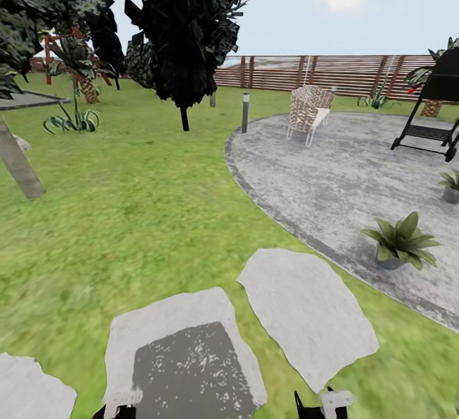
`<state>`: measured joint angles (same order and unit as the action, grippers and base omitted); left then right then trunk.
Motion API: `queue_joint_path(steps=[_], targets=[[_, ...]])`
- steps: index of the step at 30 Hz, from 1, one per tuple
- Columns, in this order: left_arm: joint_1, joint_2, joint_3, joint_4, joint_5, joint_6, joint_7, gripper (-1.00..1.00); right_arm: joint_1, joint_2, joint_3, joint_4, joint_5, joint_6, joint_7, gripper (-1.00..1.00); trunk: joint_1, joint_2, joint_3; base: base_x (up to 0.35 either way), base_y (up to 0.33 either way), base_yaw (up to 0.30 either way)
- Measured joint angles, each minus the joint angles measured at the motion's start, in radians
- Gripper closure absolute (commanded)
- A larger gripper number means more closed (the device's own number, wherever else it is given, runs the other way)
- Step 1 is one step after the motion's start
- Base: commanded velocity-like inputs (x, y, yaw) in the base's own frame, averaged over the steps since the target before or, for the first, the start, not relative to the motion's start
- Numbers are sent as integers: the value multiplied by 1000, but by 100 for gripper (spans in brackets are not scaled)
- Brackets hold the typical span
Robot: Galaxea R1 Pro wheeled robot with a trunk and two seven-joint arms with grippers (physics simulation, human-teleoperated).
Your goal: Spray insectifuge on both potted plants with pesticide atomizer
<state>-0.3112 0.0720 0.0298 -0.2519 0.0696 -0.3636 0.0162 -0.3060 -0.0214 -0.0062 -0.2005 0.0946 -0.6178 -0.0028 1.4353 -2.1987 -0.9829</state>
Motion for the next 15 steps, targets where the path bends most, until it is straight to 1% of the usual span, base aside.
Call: queue_joint_path(steps=[15], targets=[[0, 0, -1, 0, 0, 0, 0, 100, 0, 0, 0, 0, 0, 0, 0, -100, 0, 0, 8, 0, 0, -300]])
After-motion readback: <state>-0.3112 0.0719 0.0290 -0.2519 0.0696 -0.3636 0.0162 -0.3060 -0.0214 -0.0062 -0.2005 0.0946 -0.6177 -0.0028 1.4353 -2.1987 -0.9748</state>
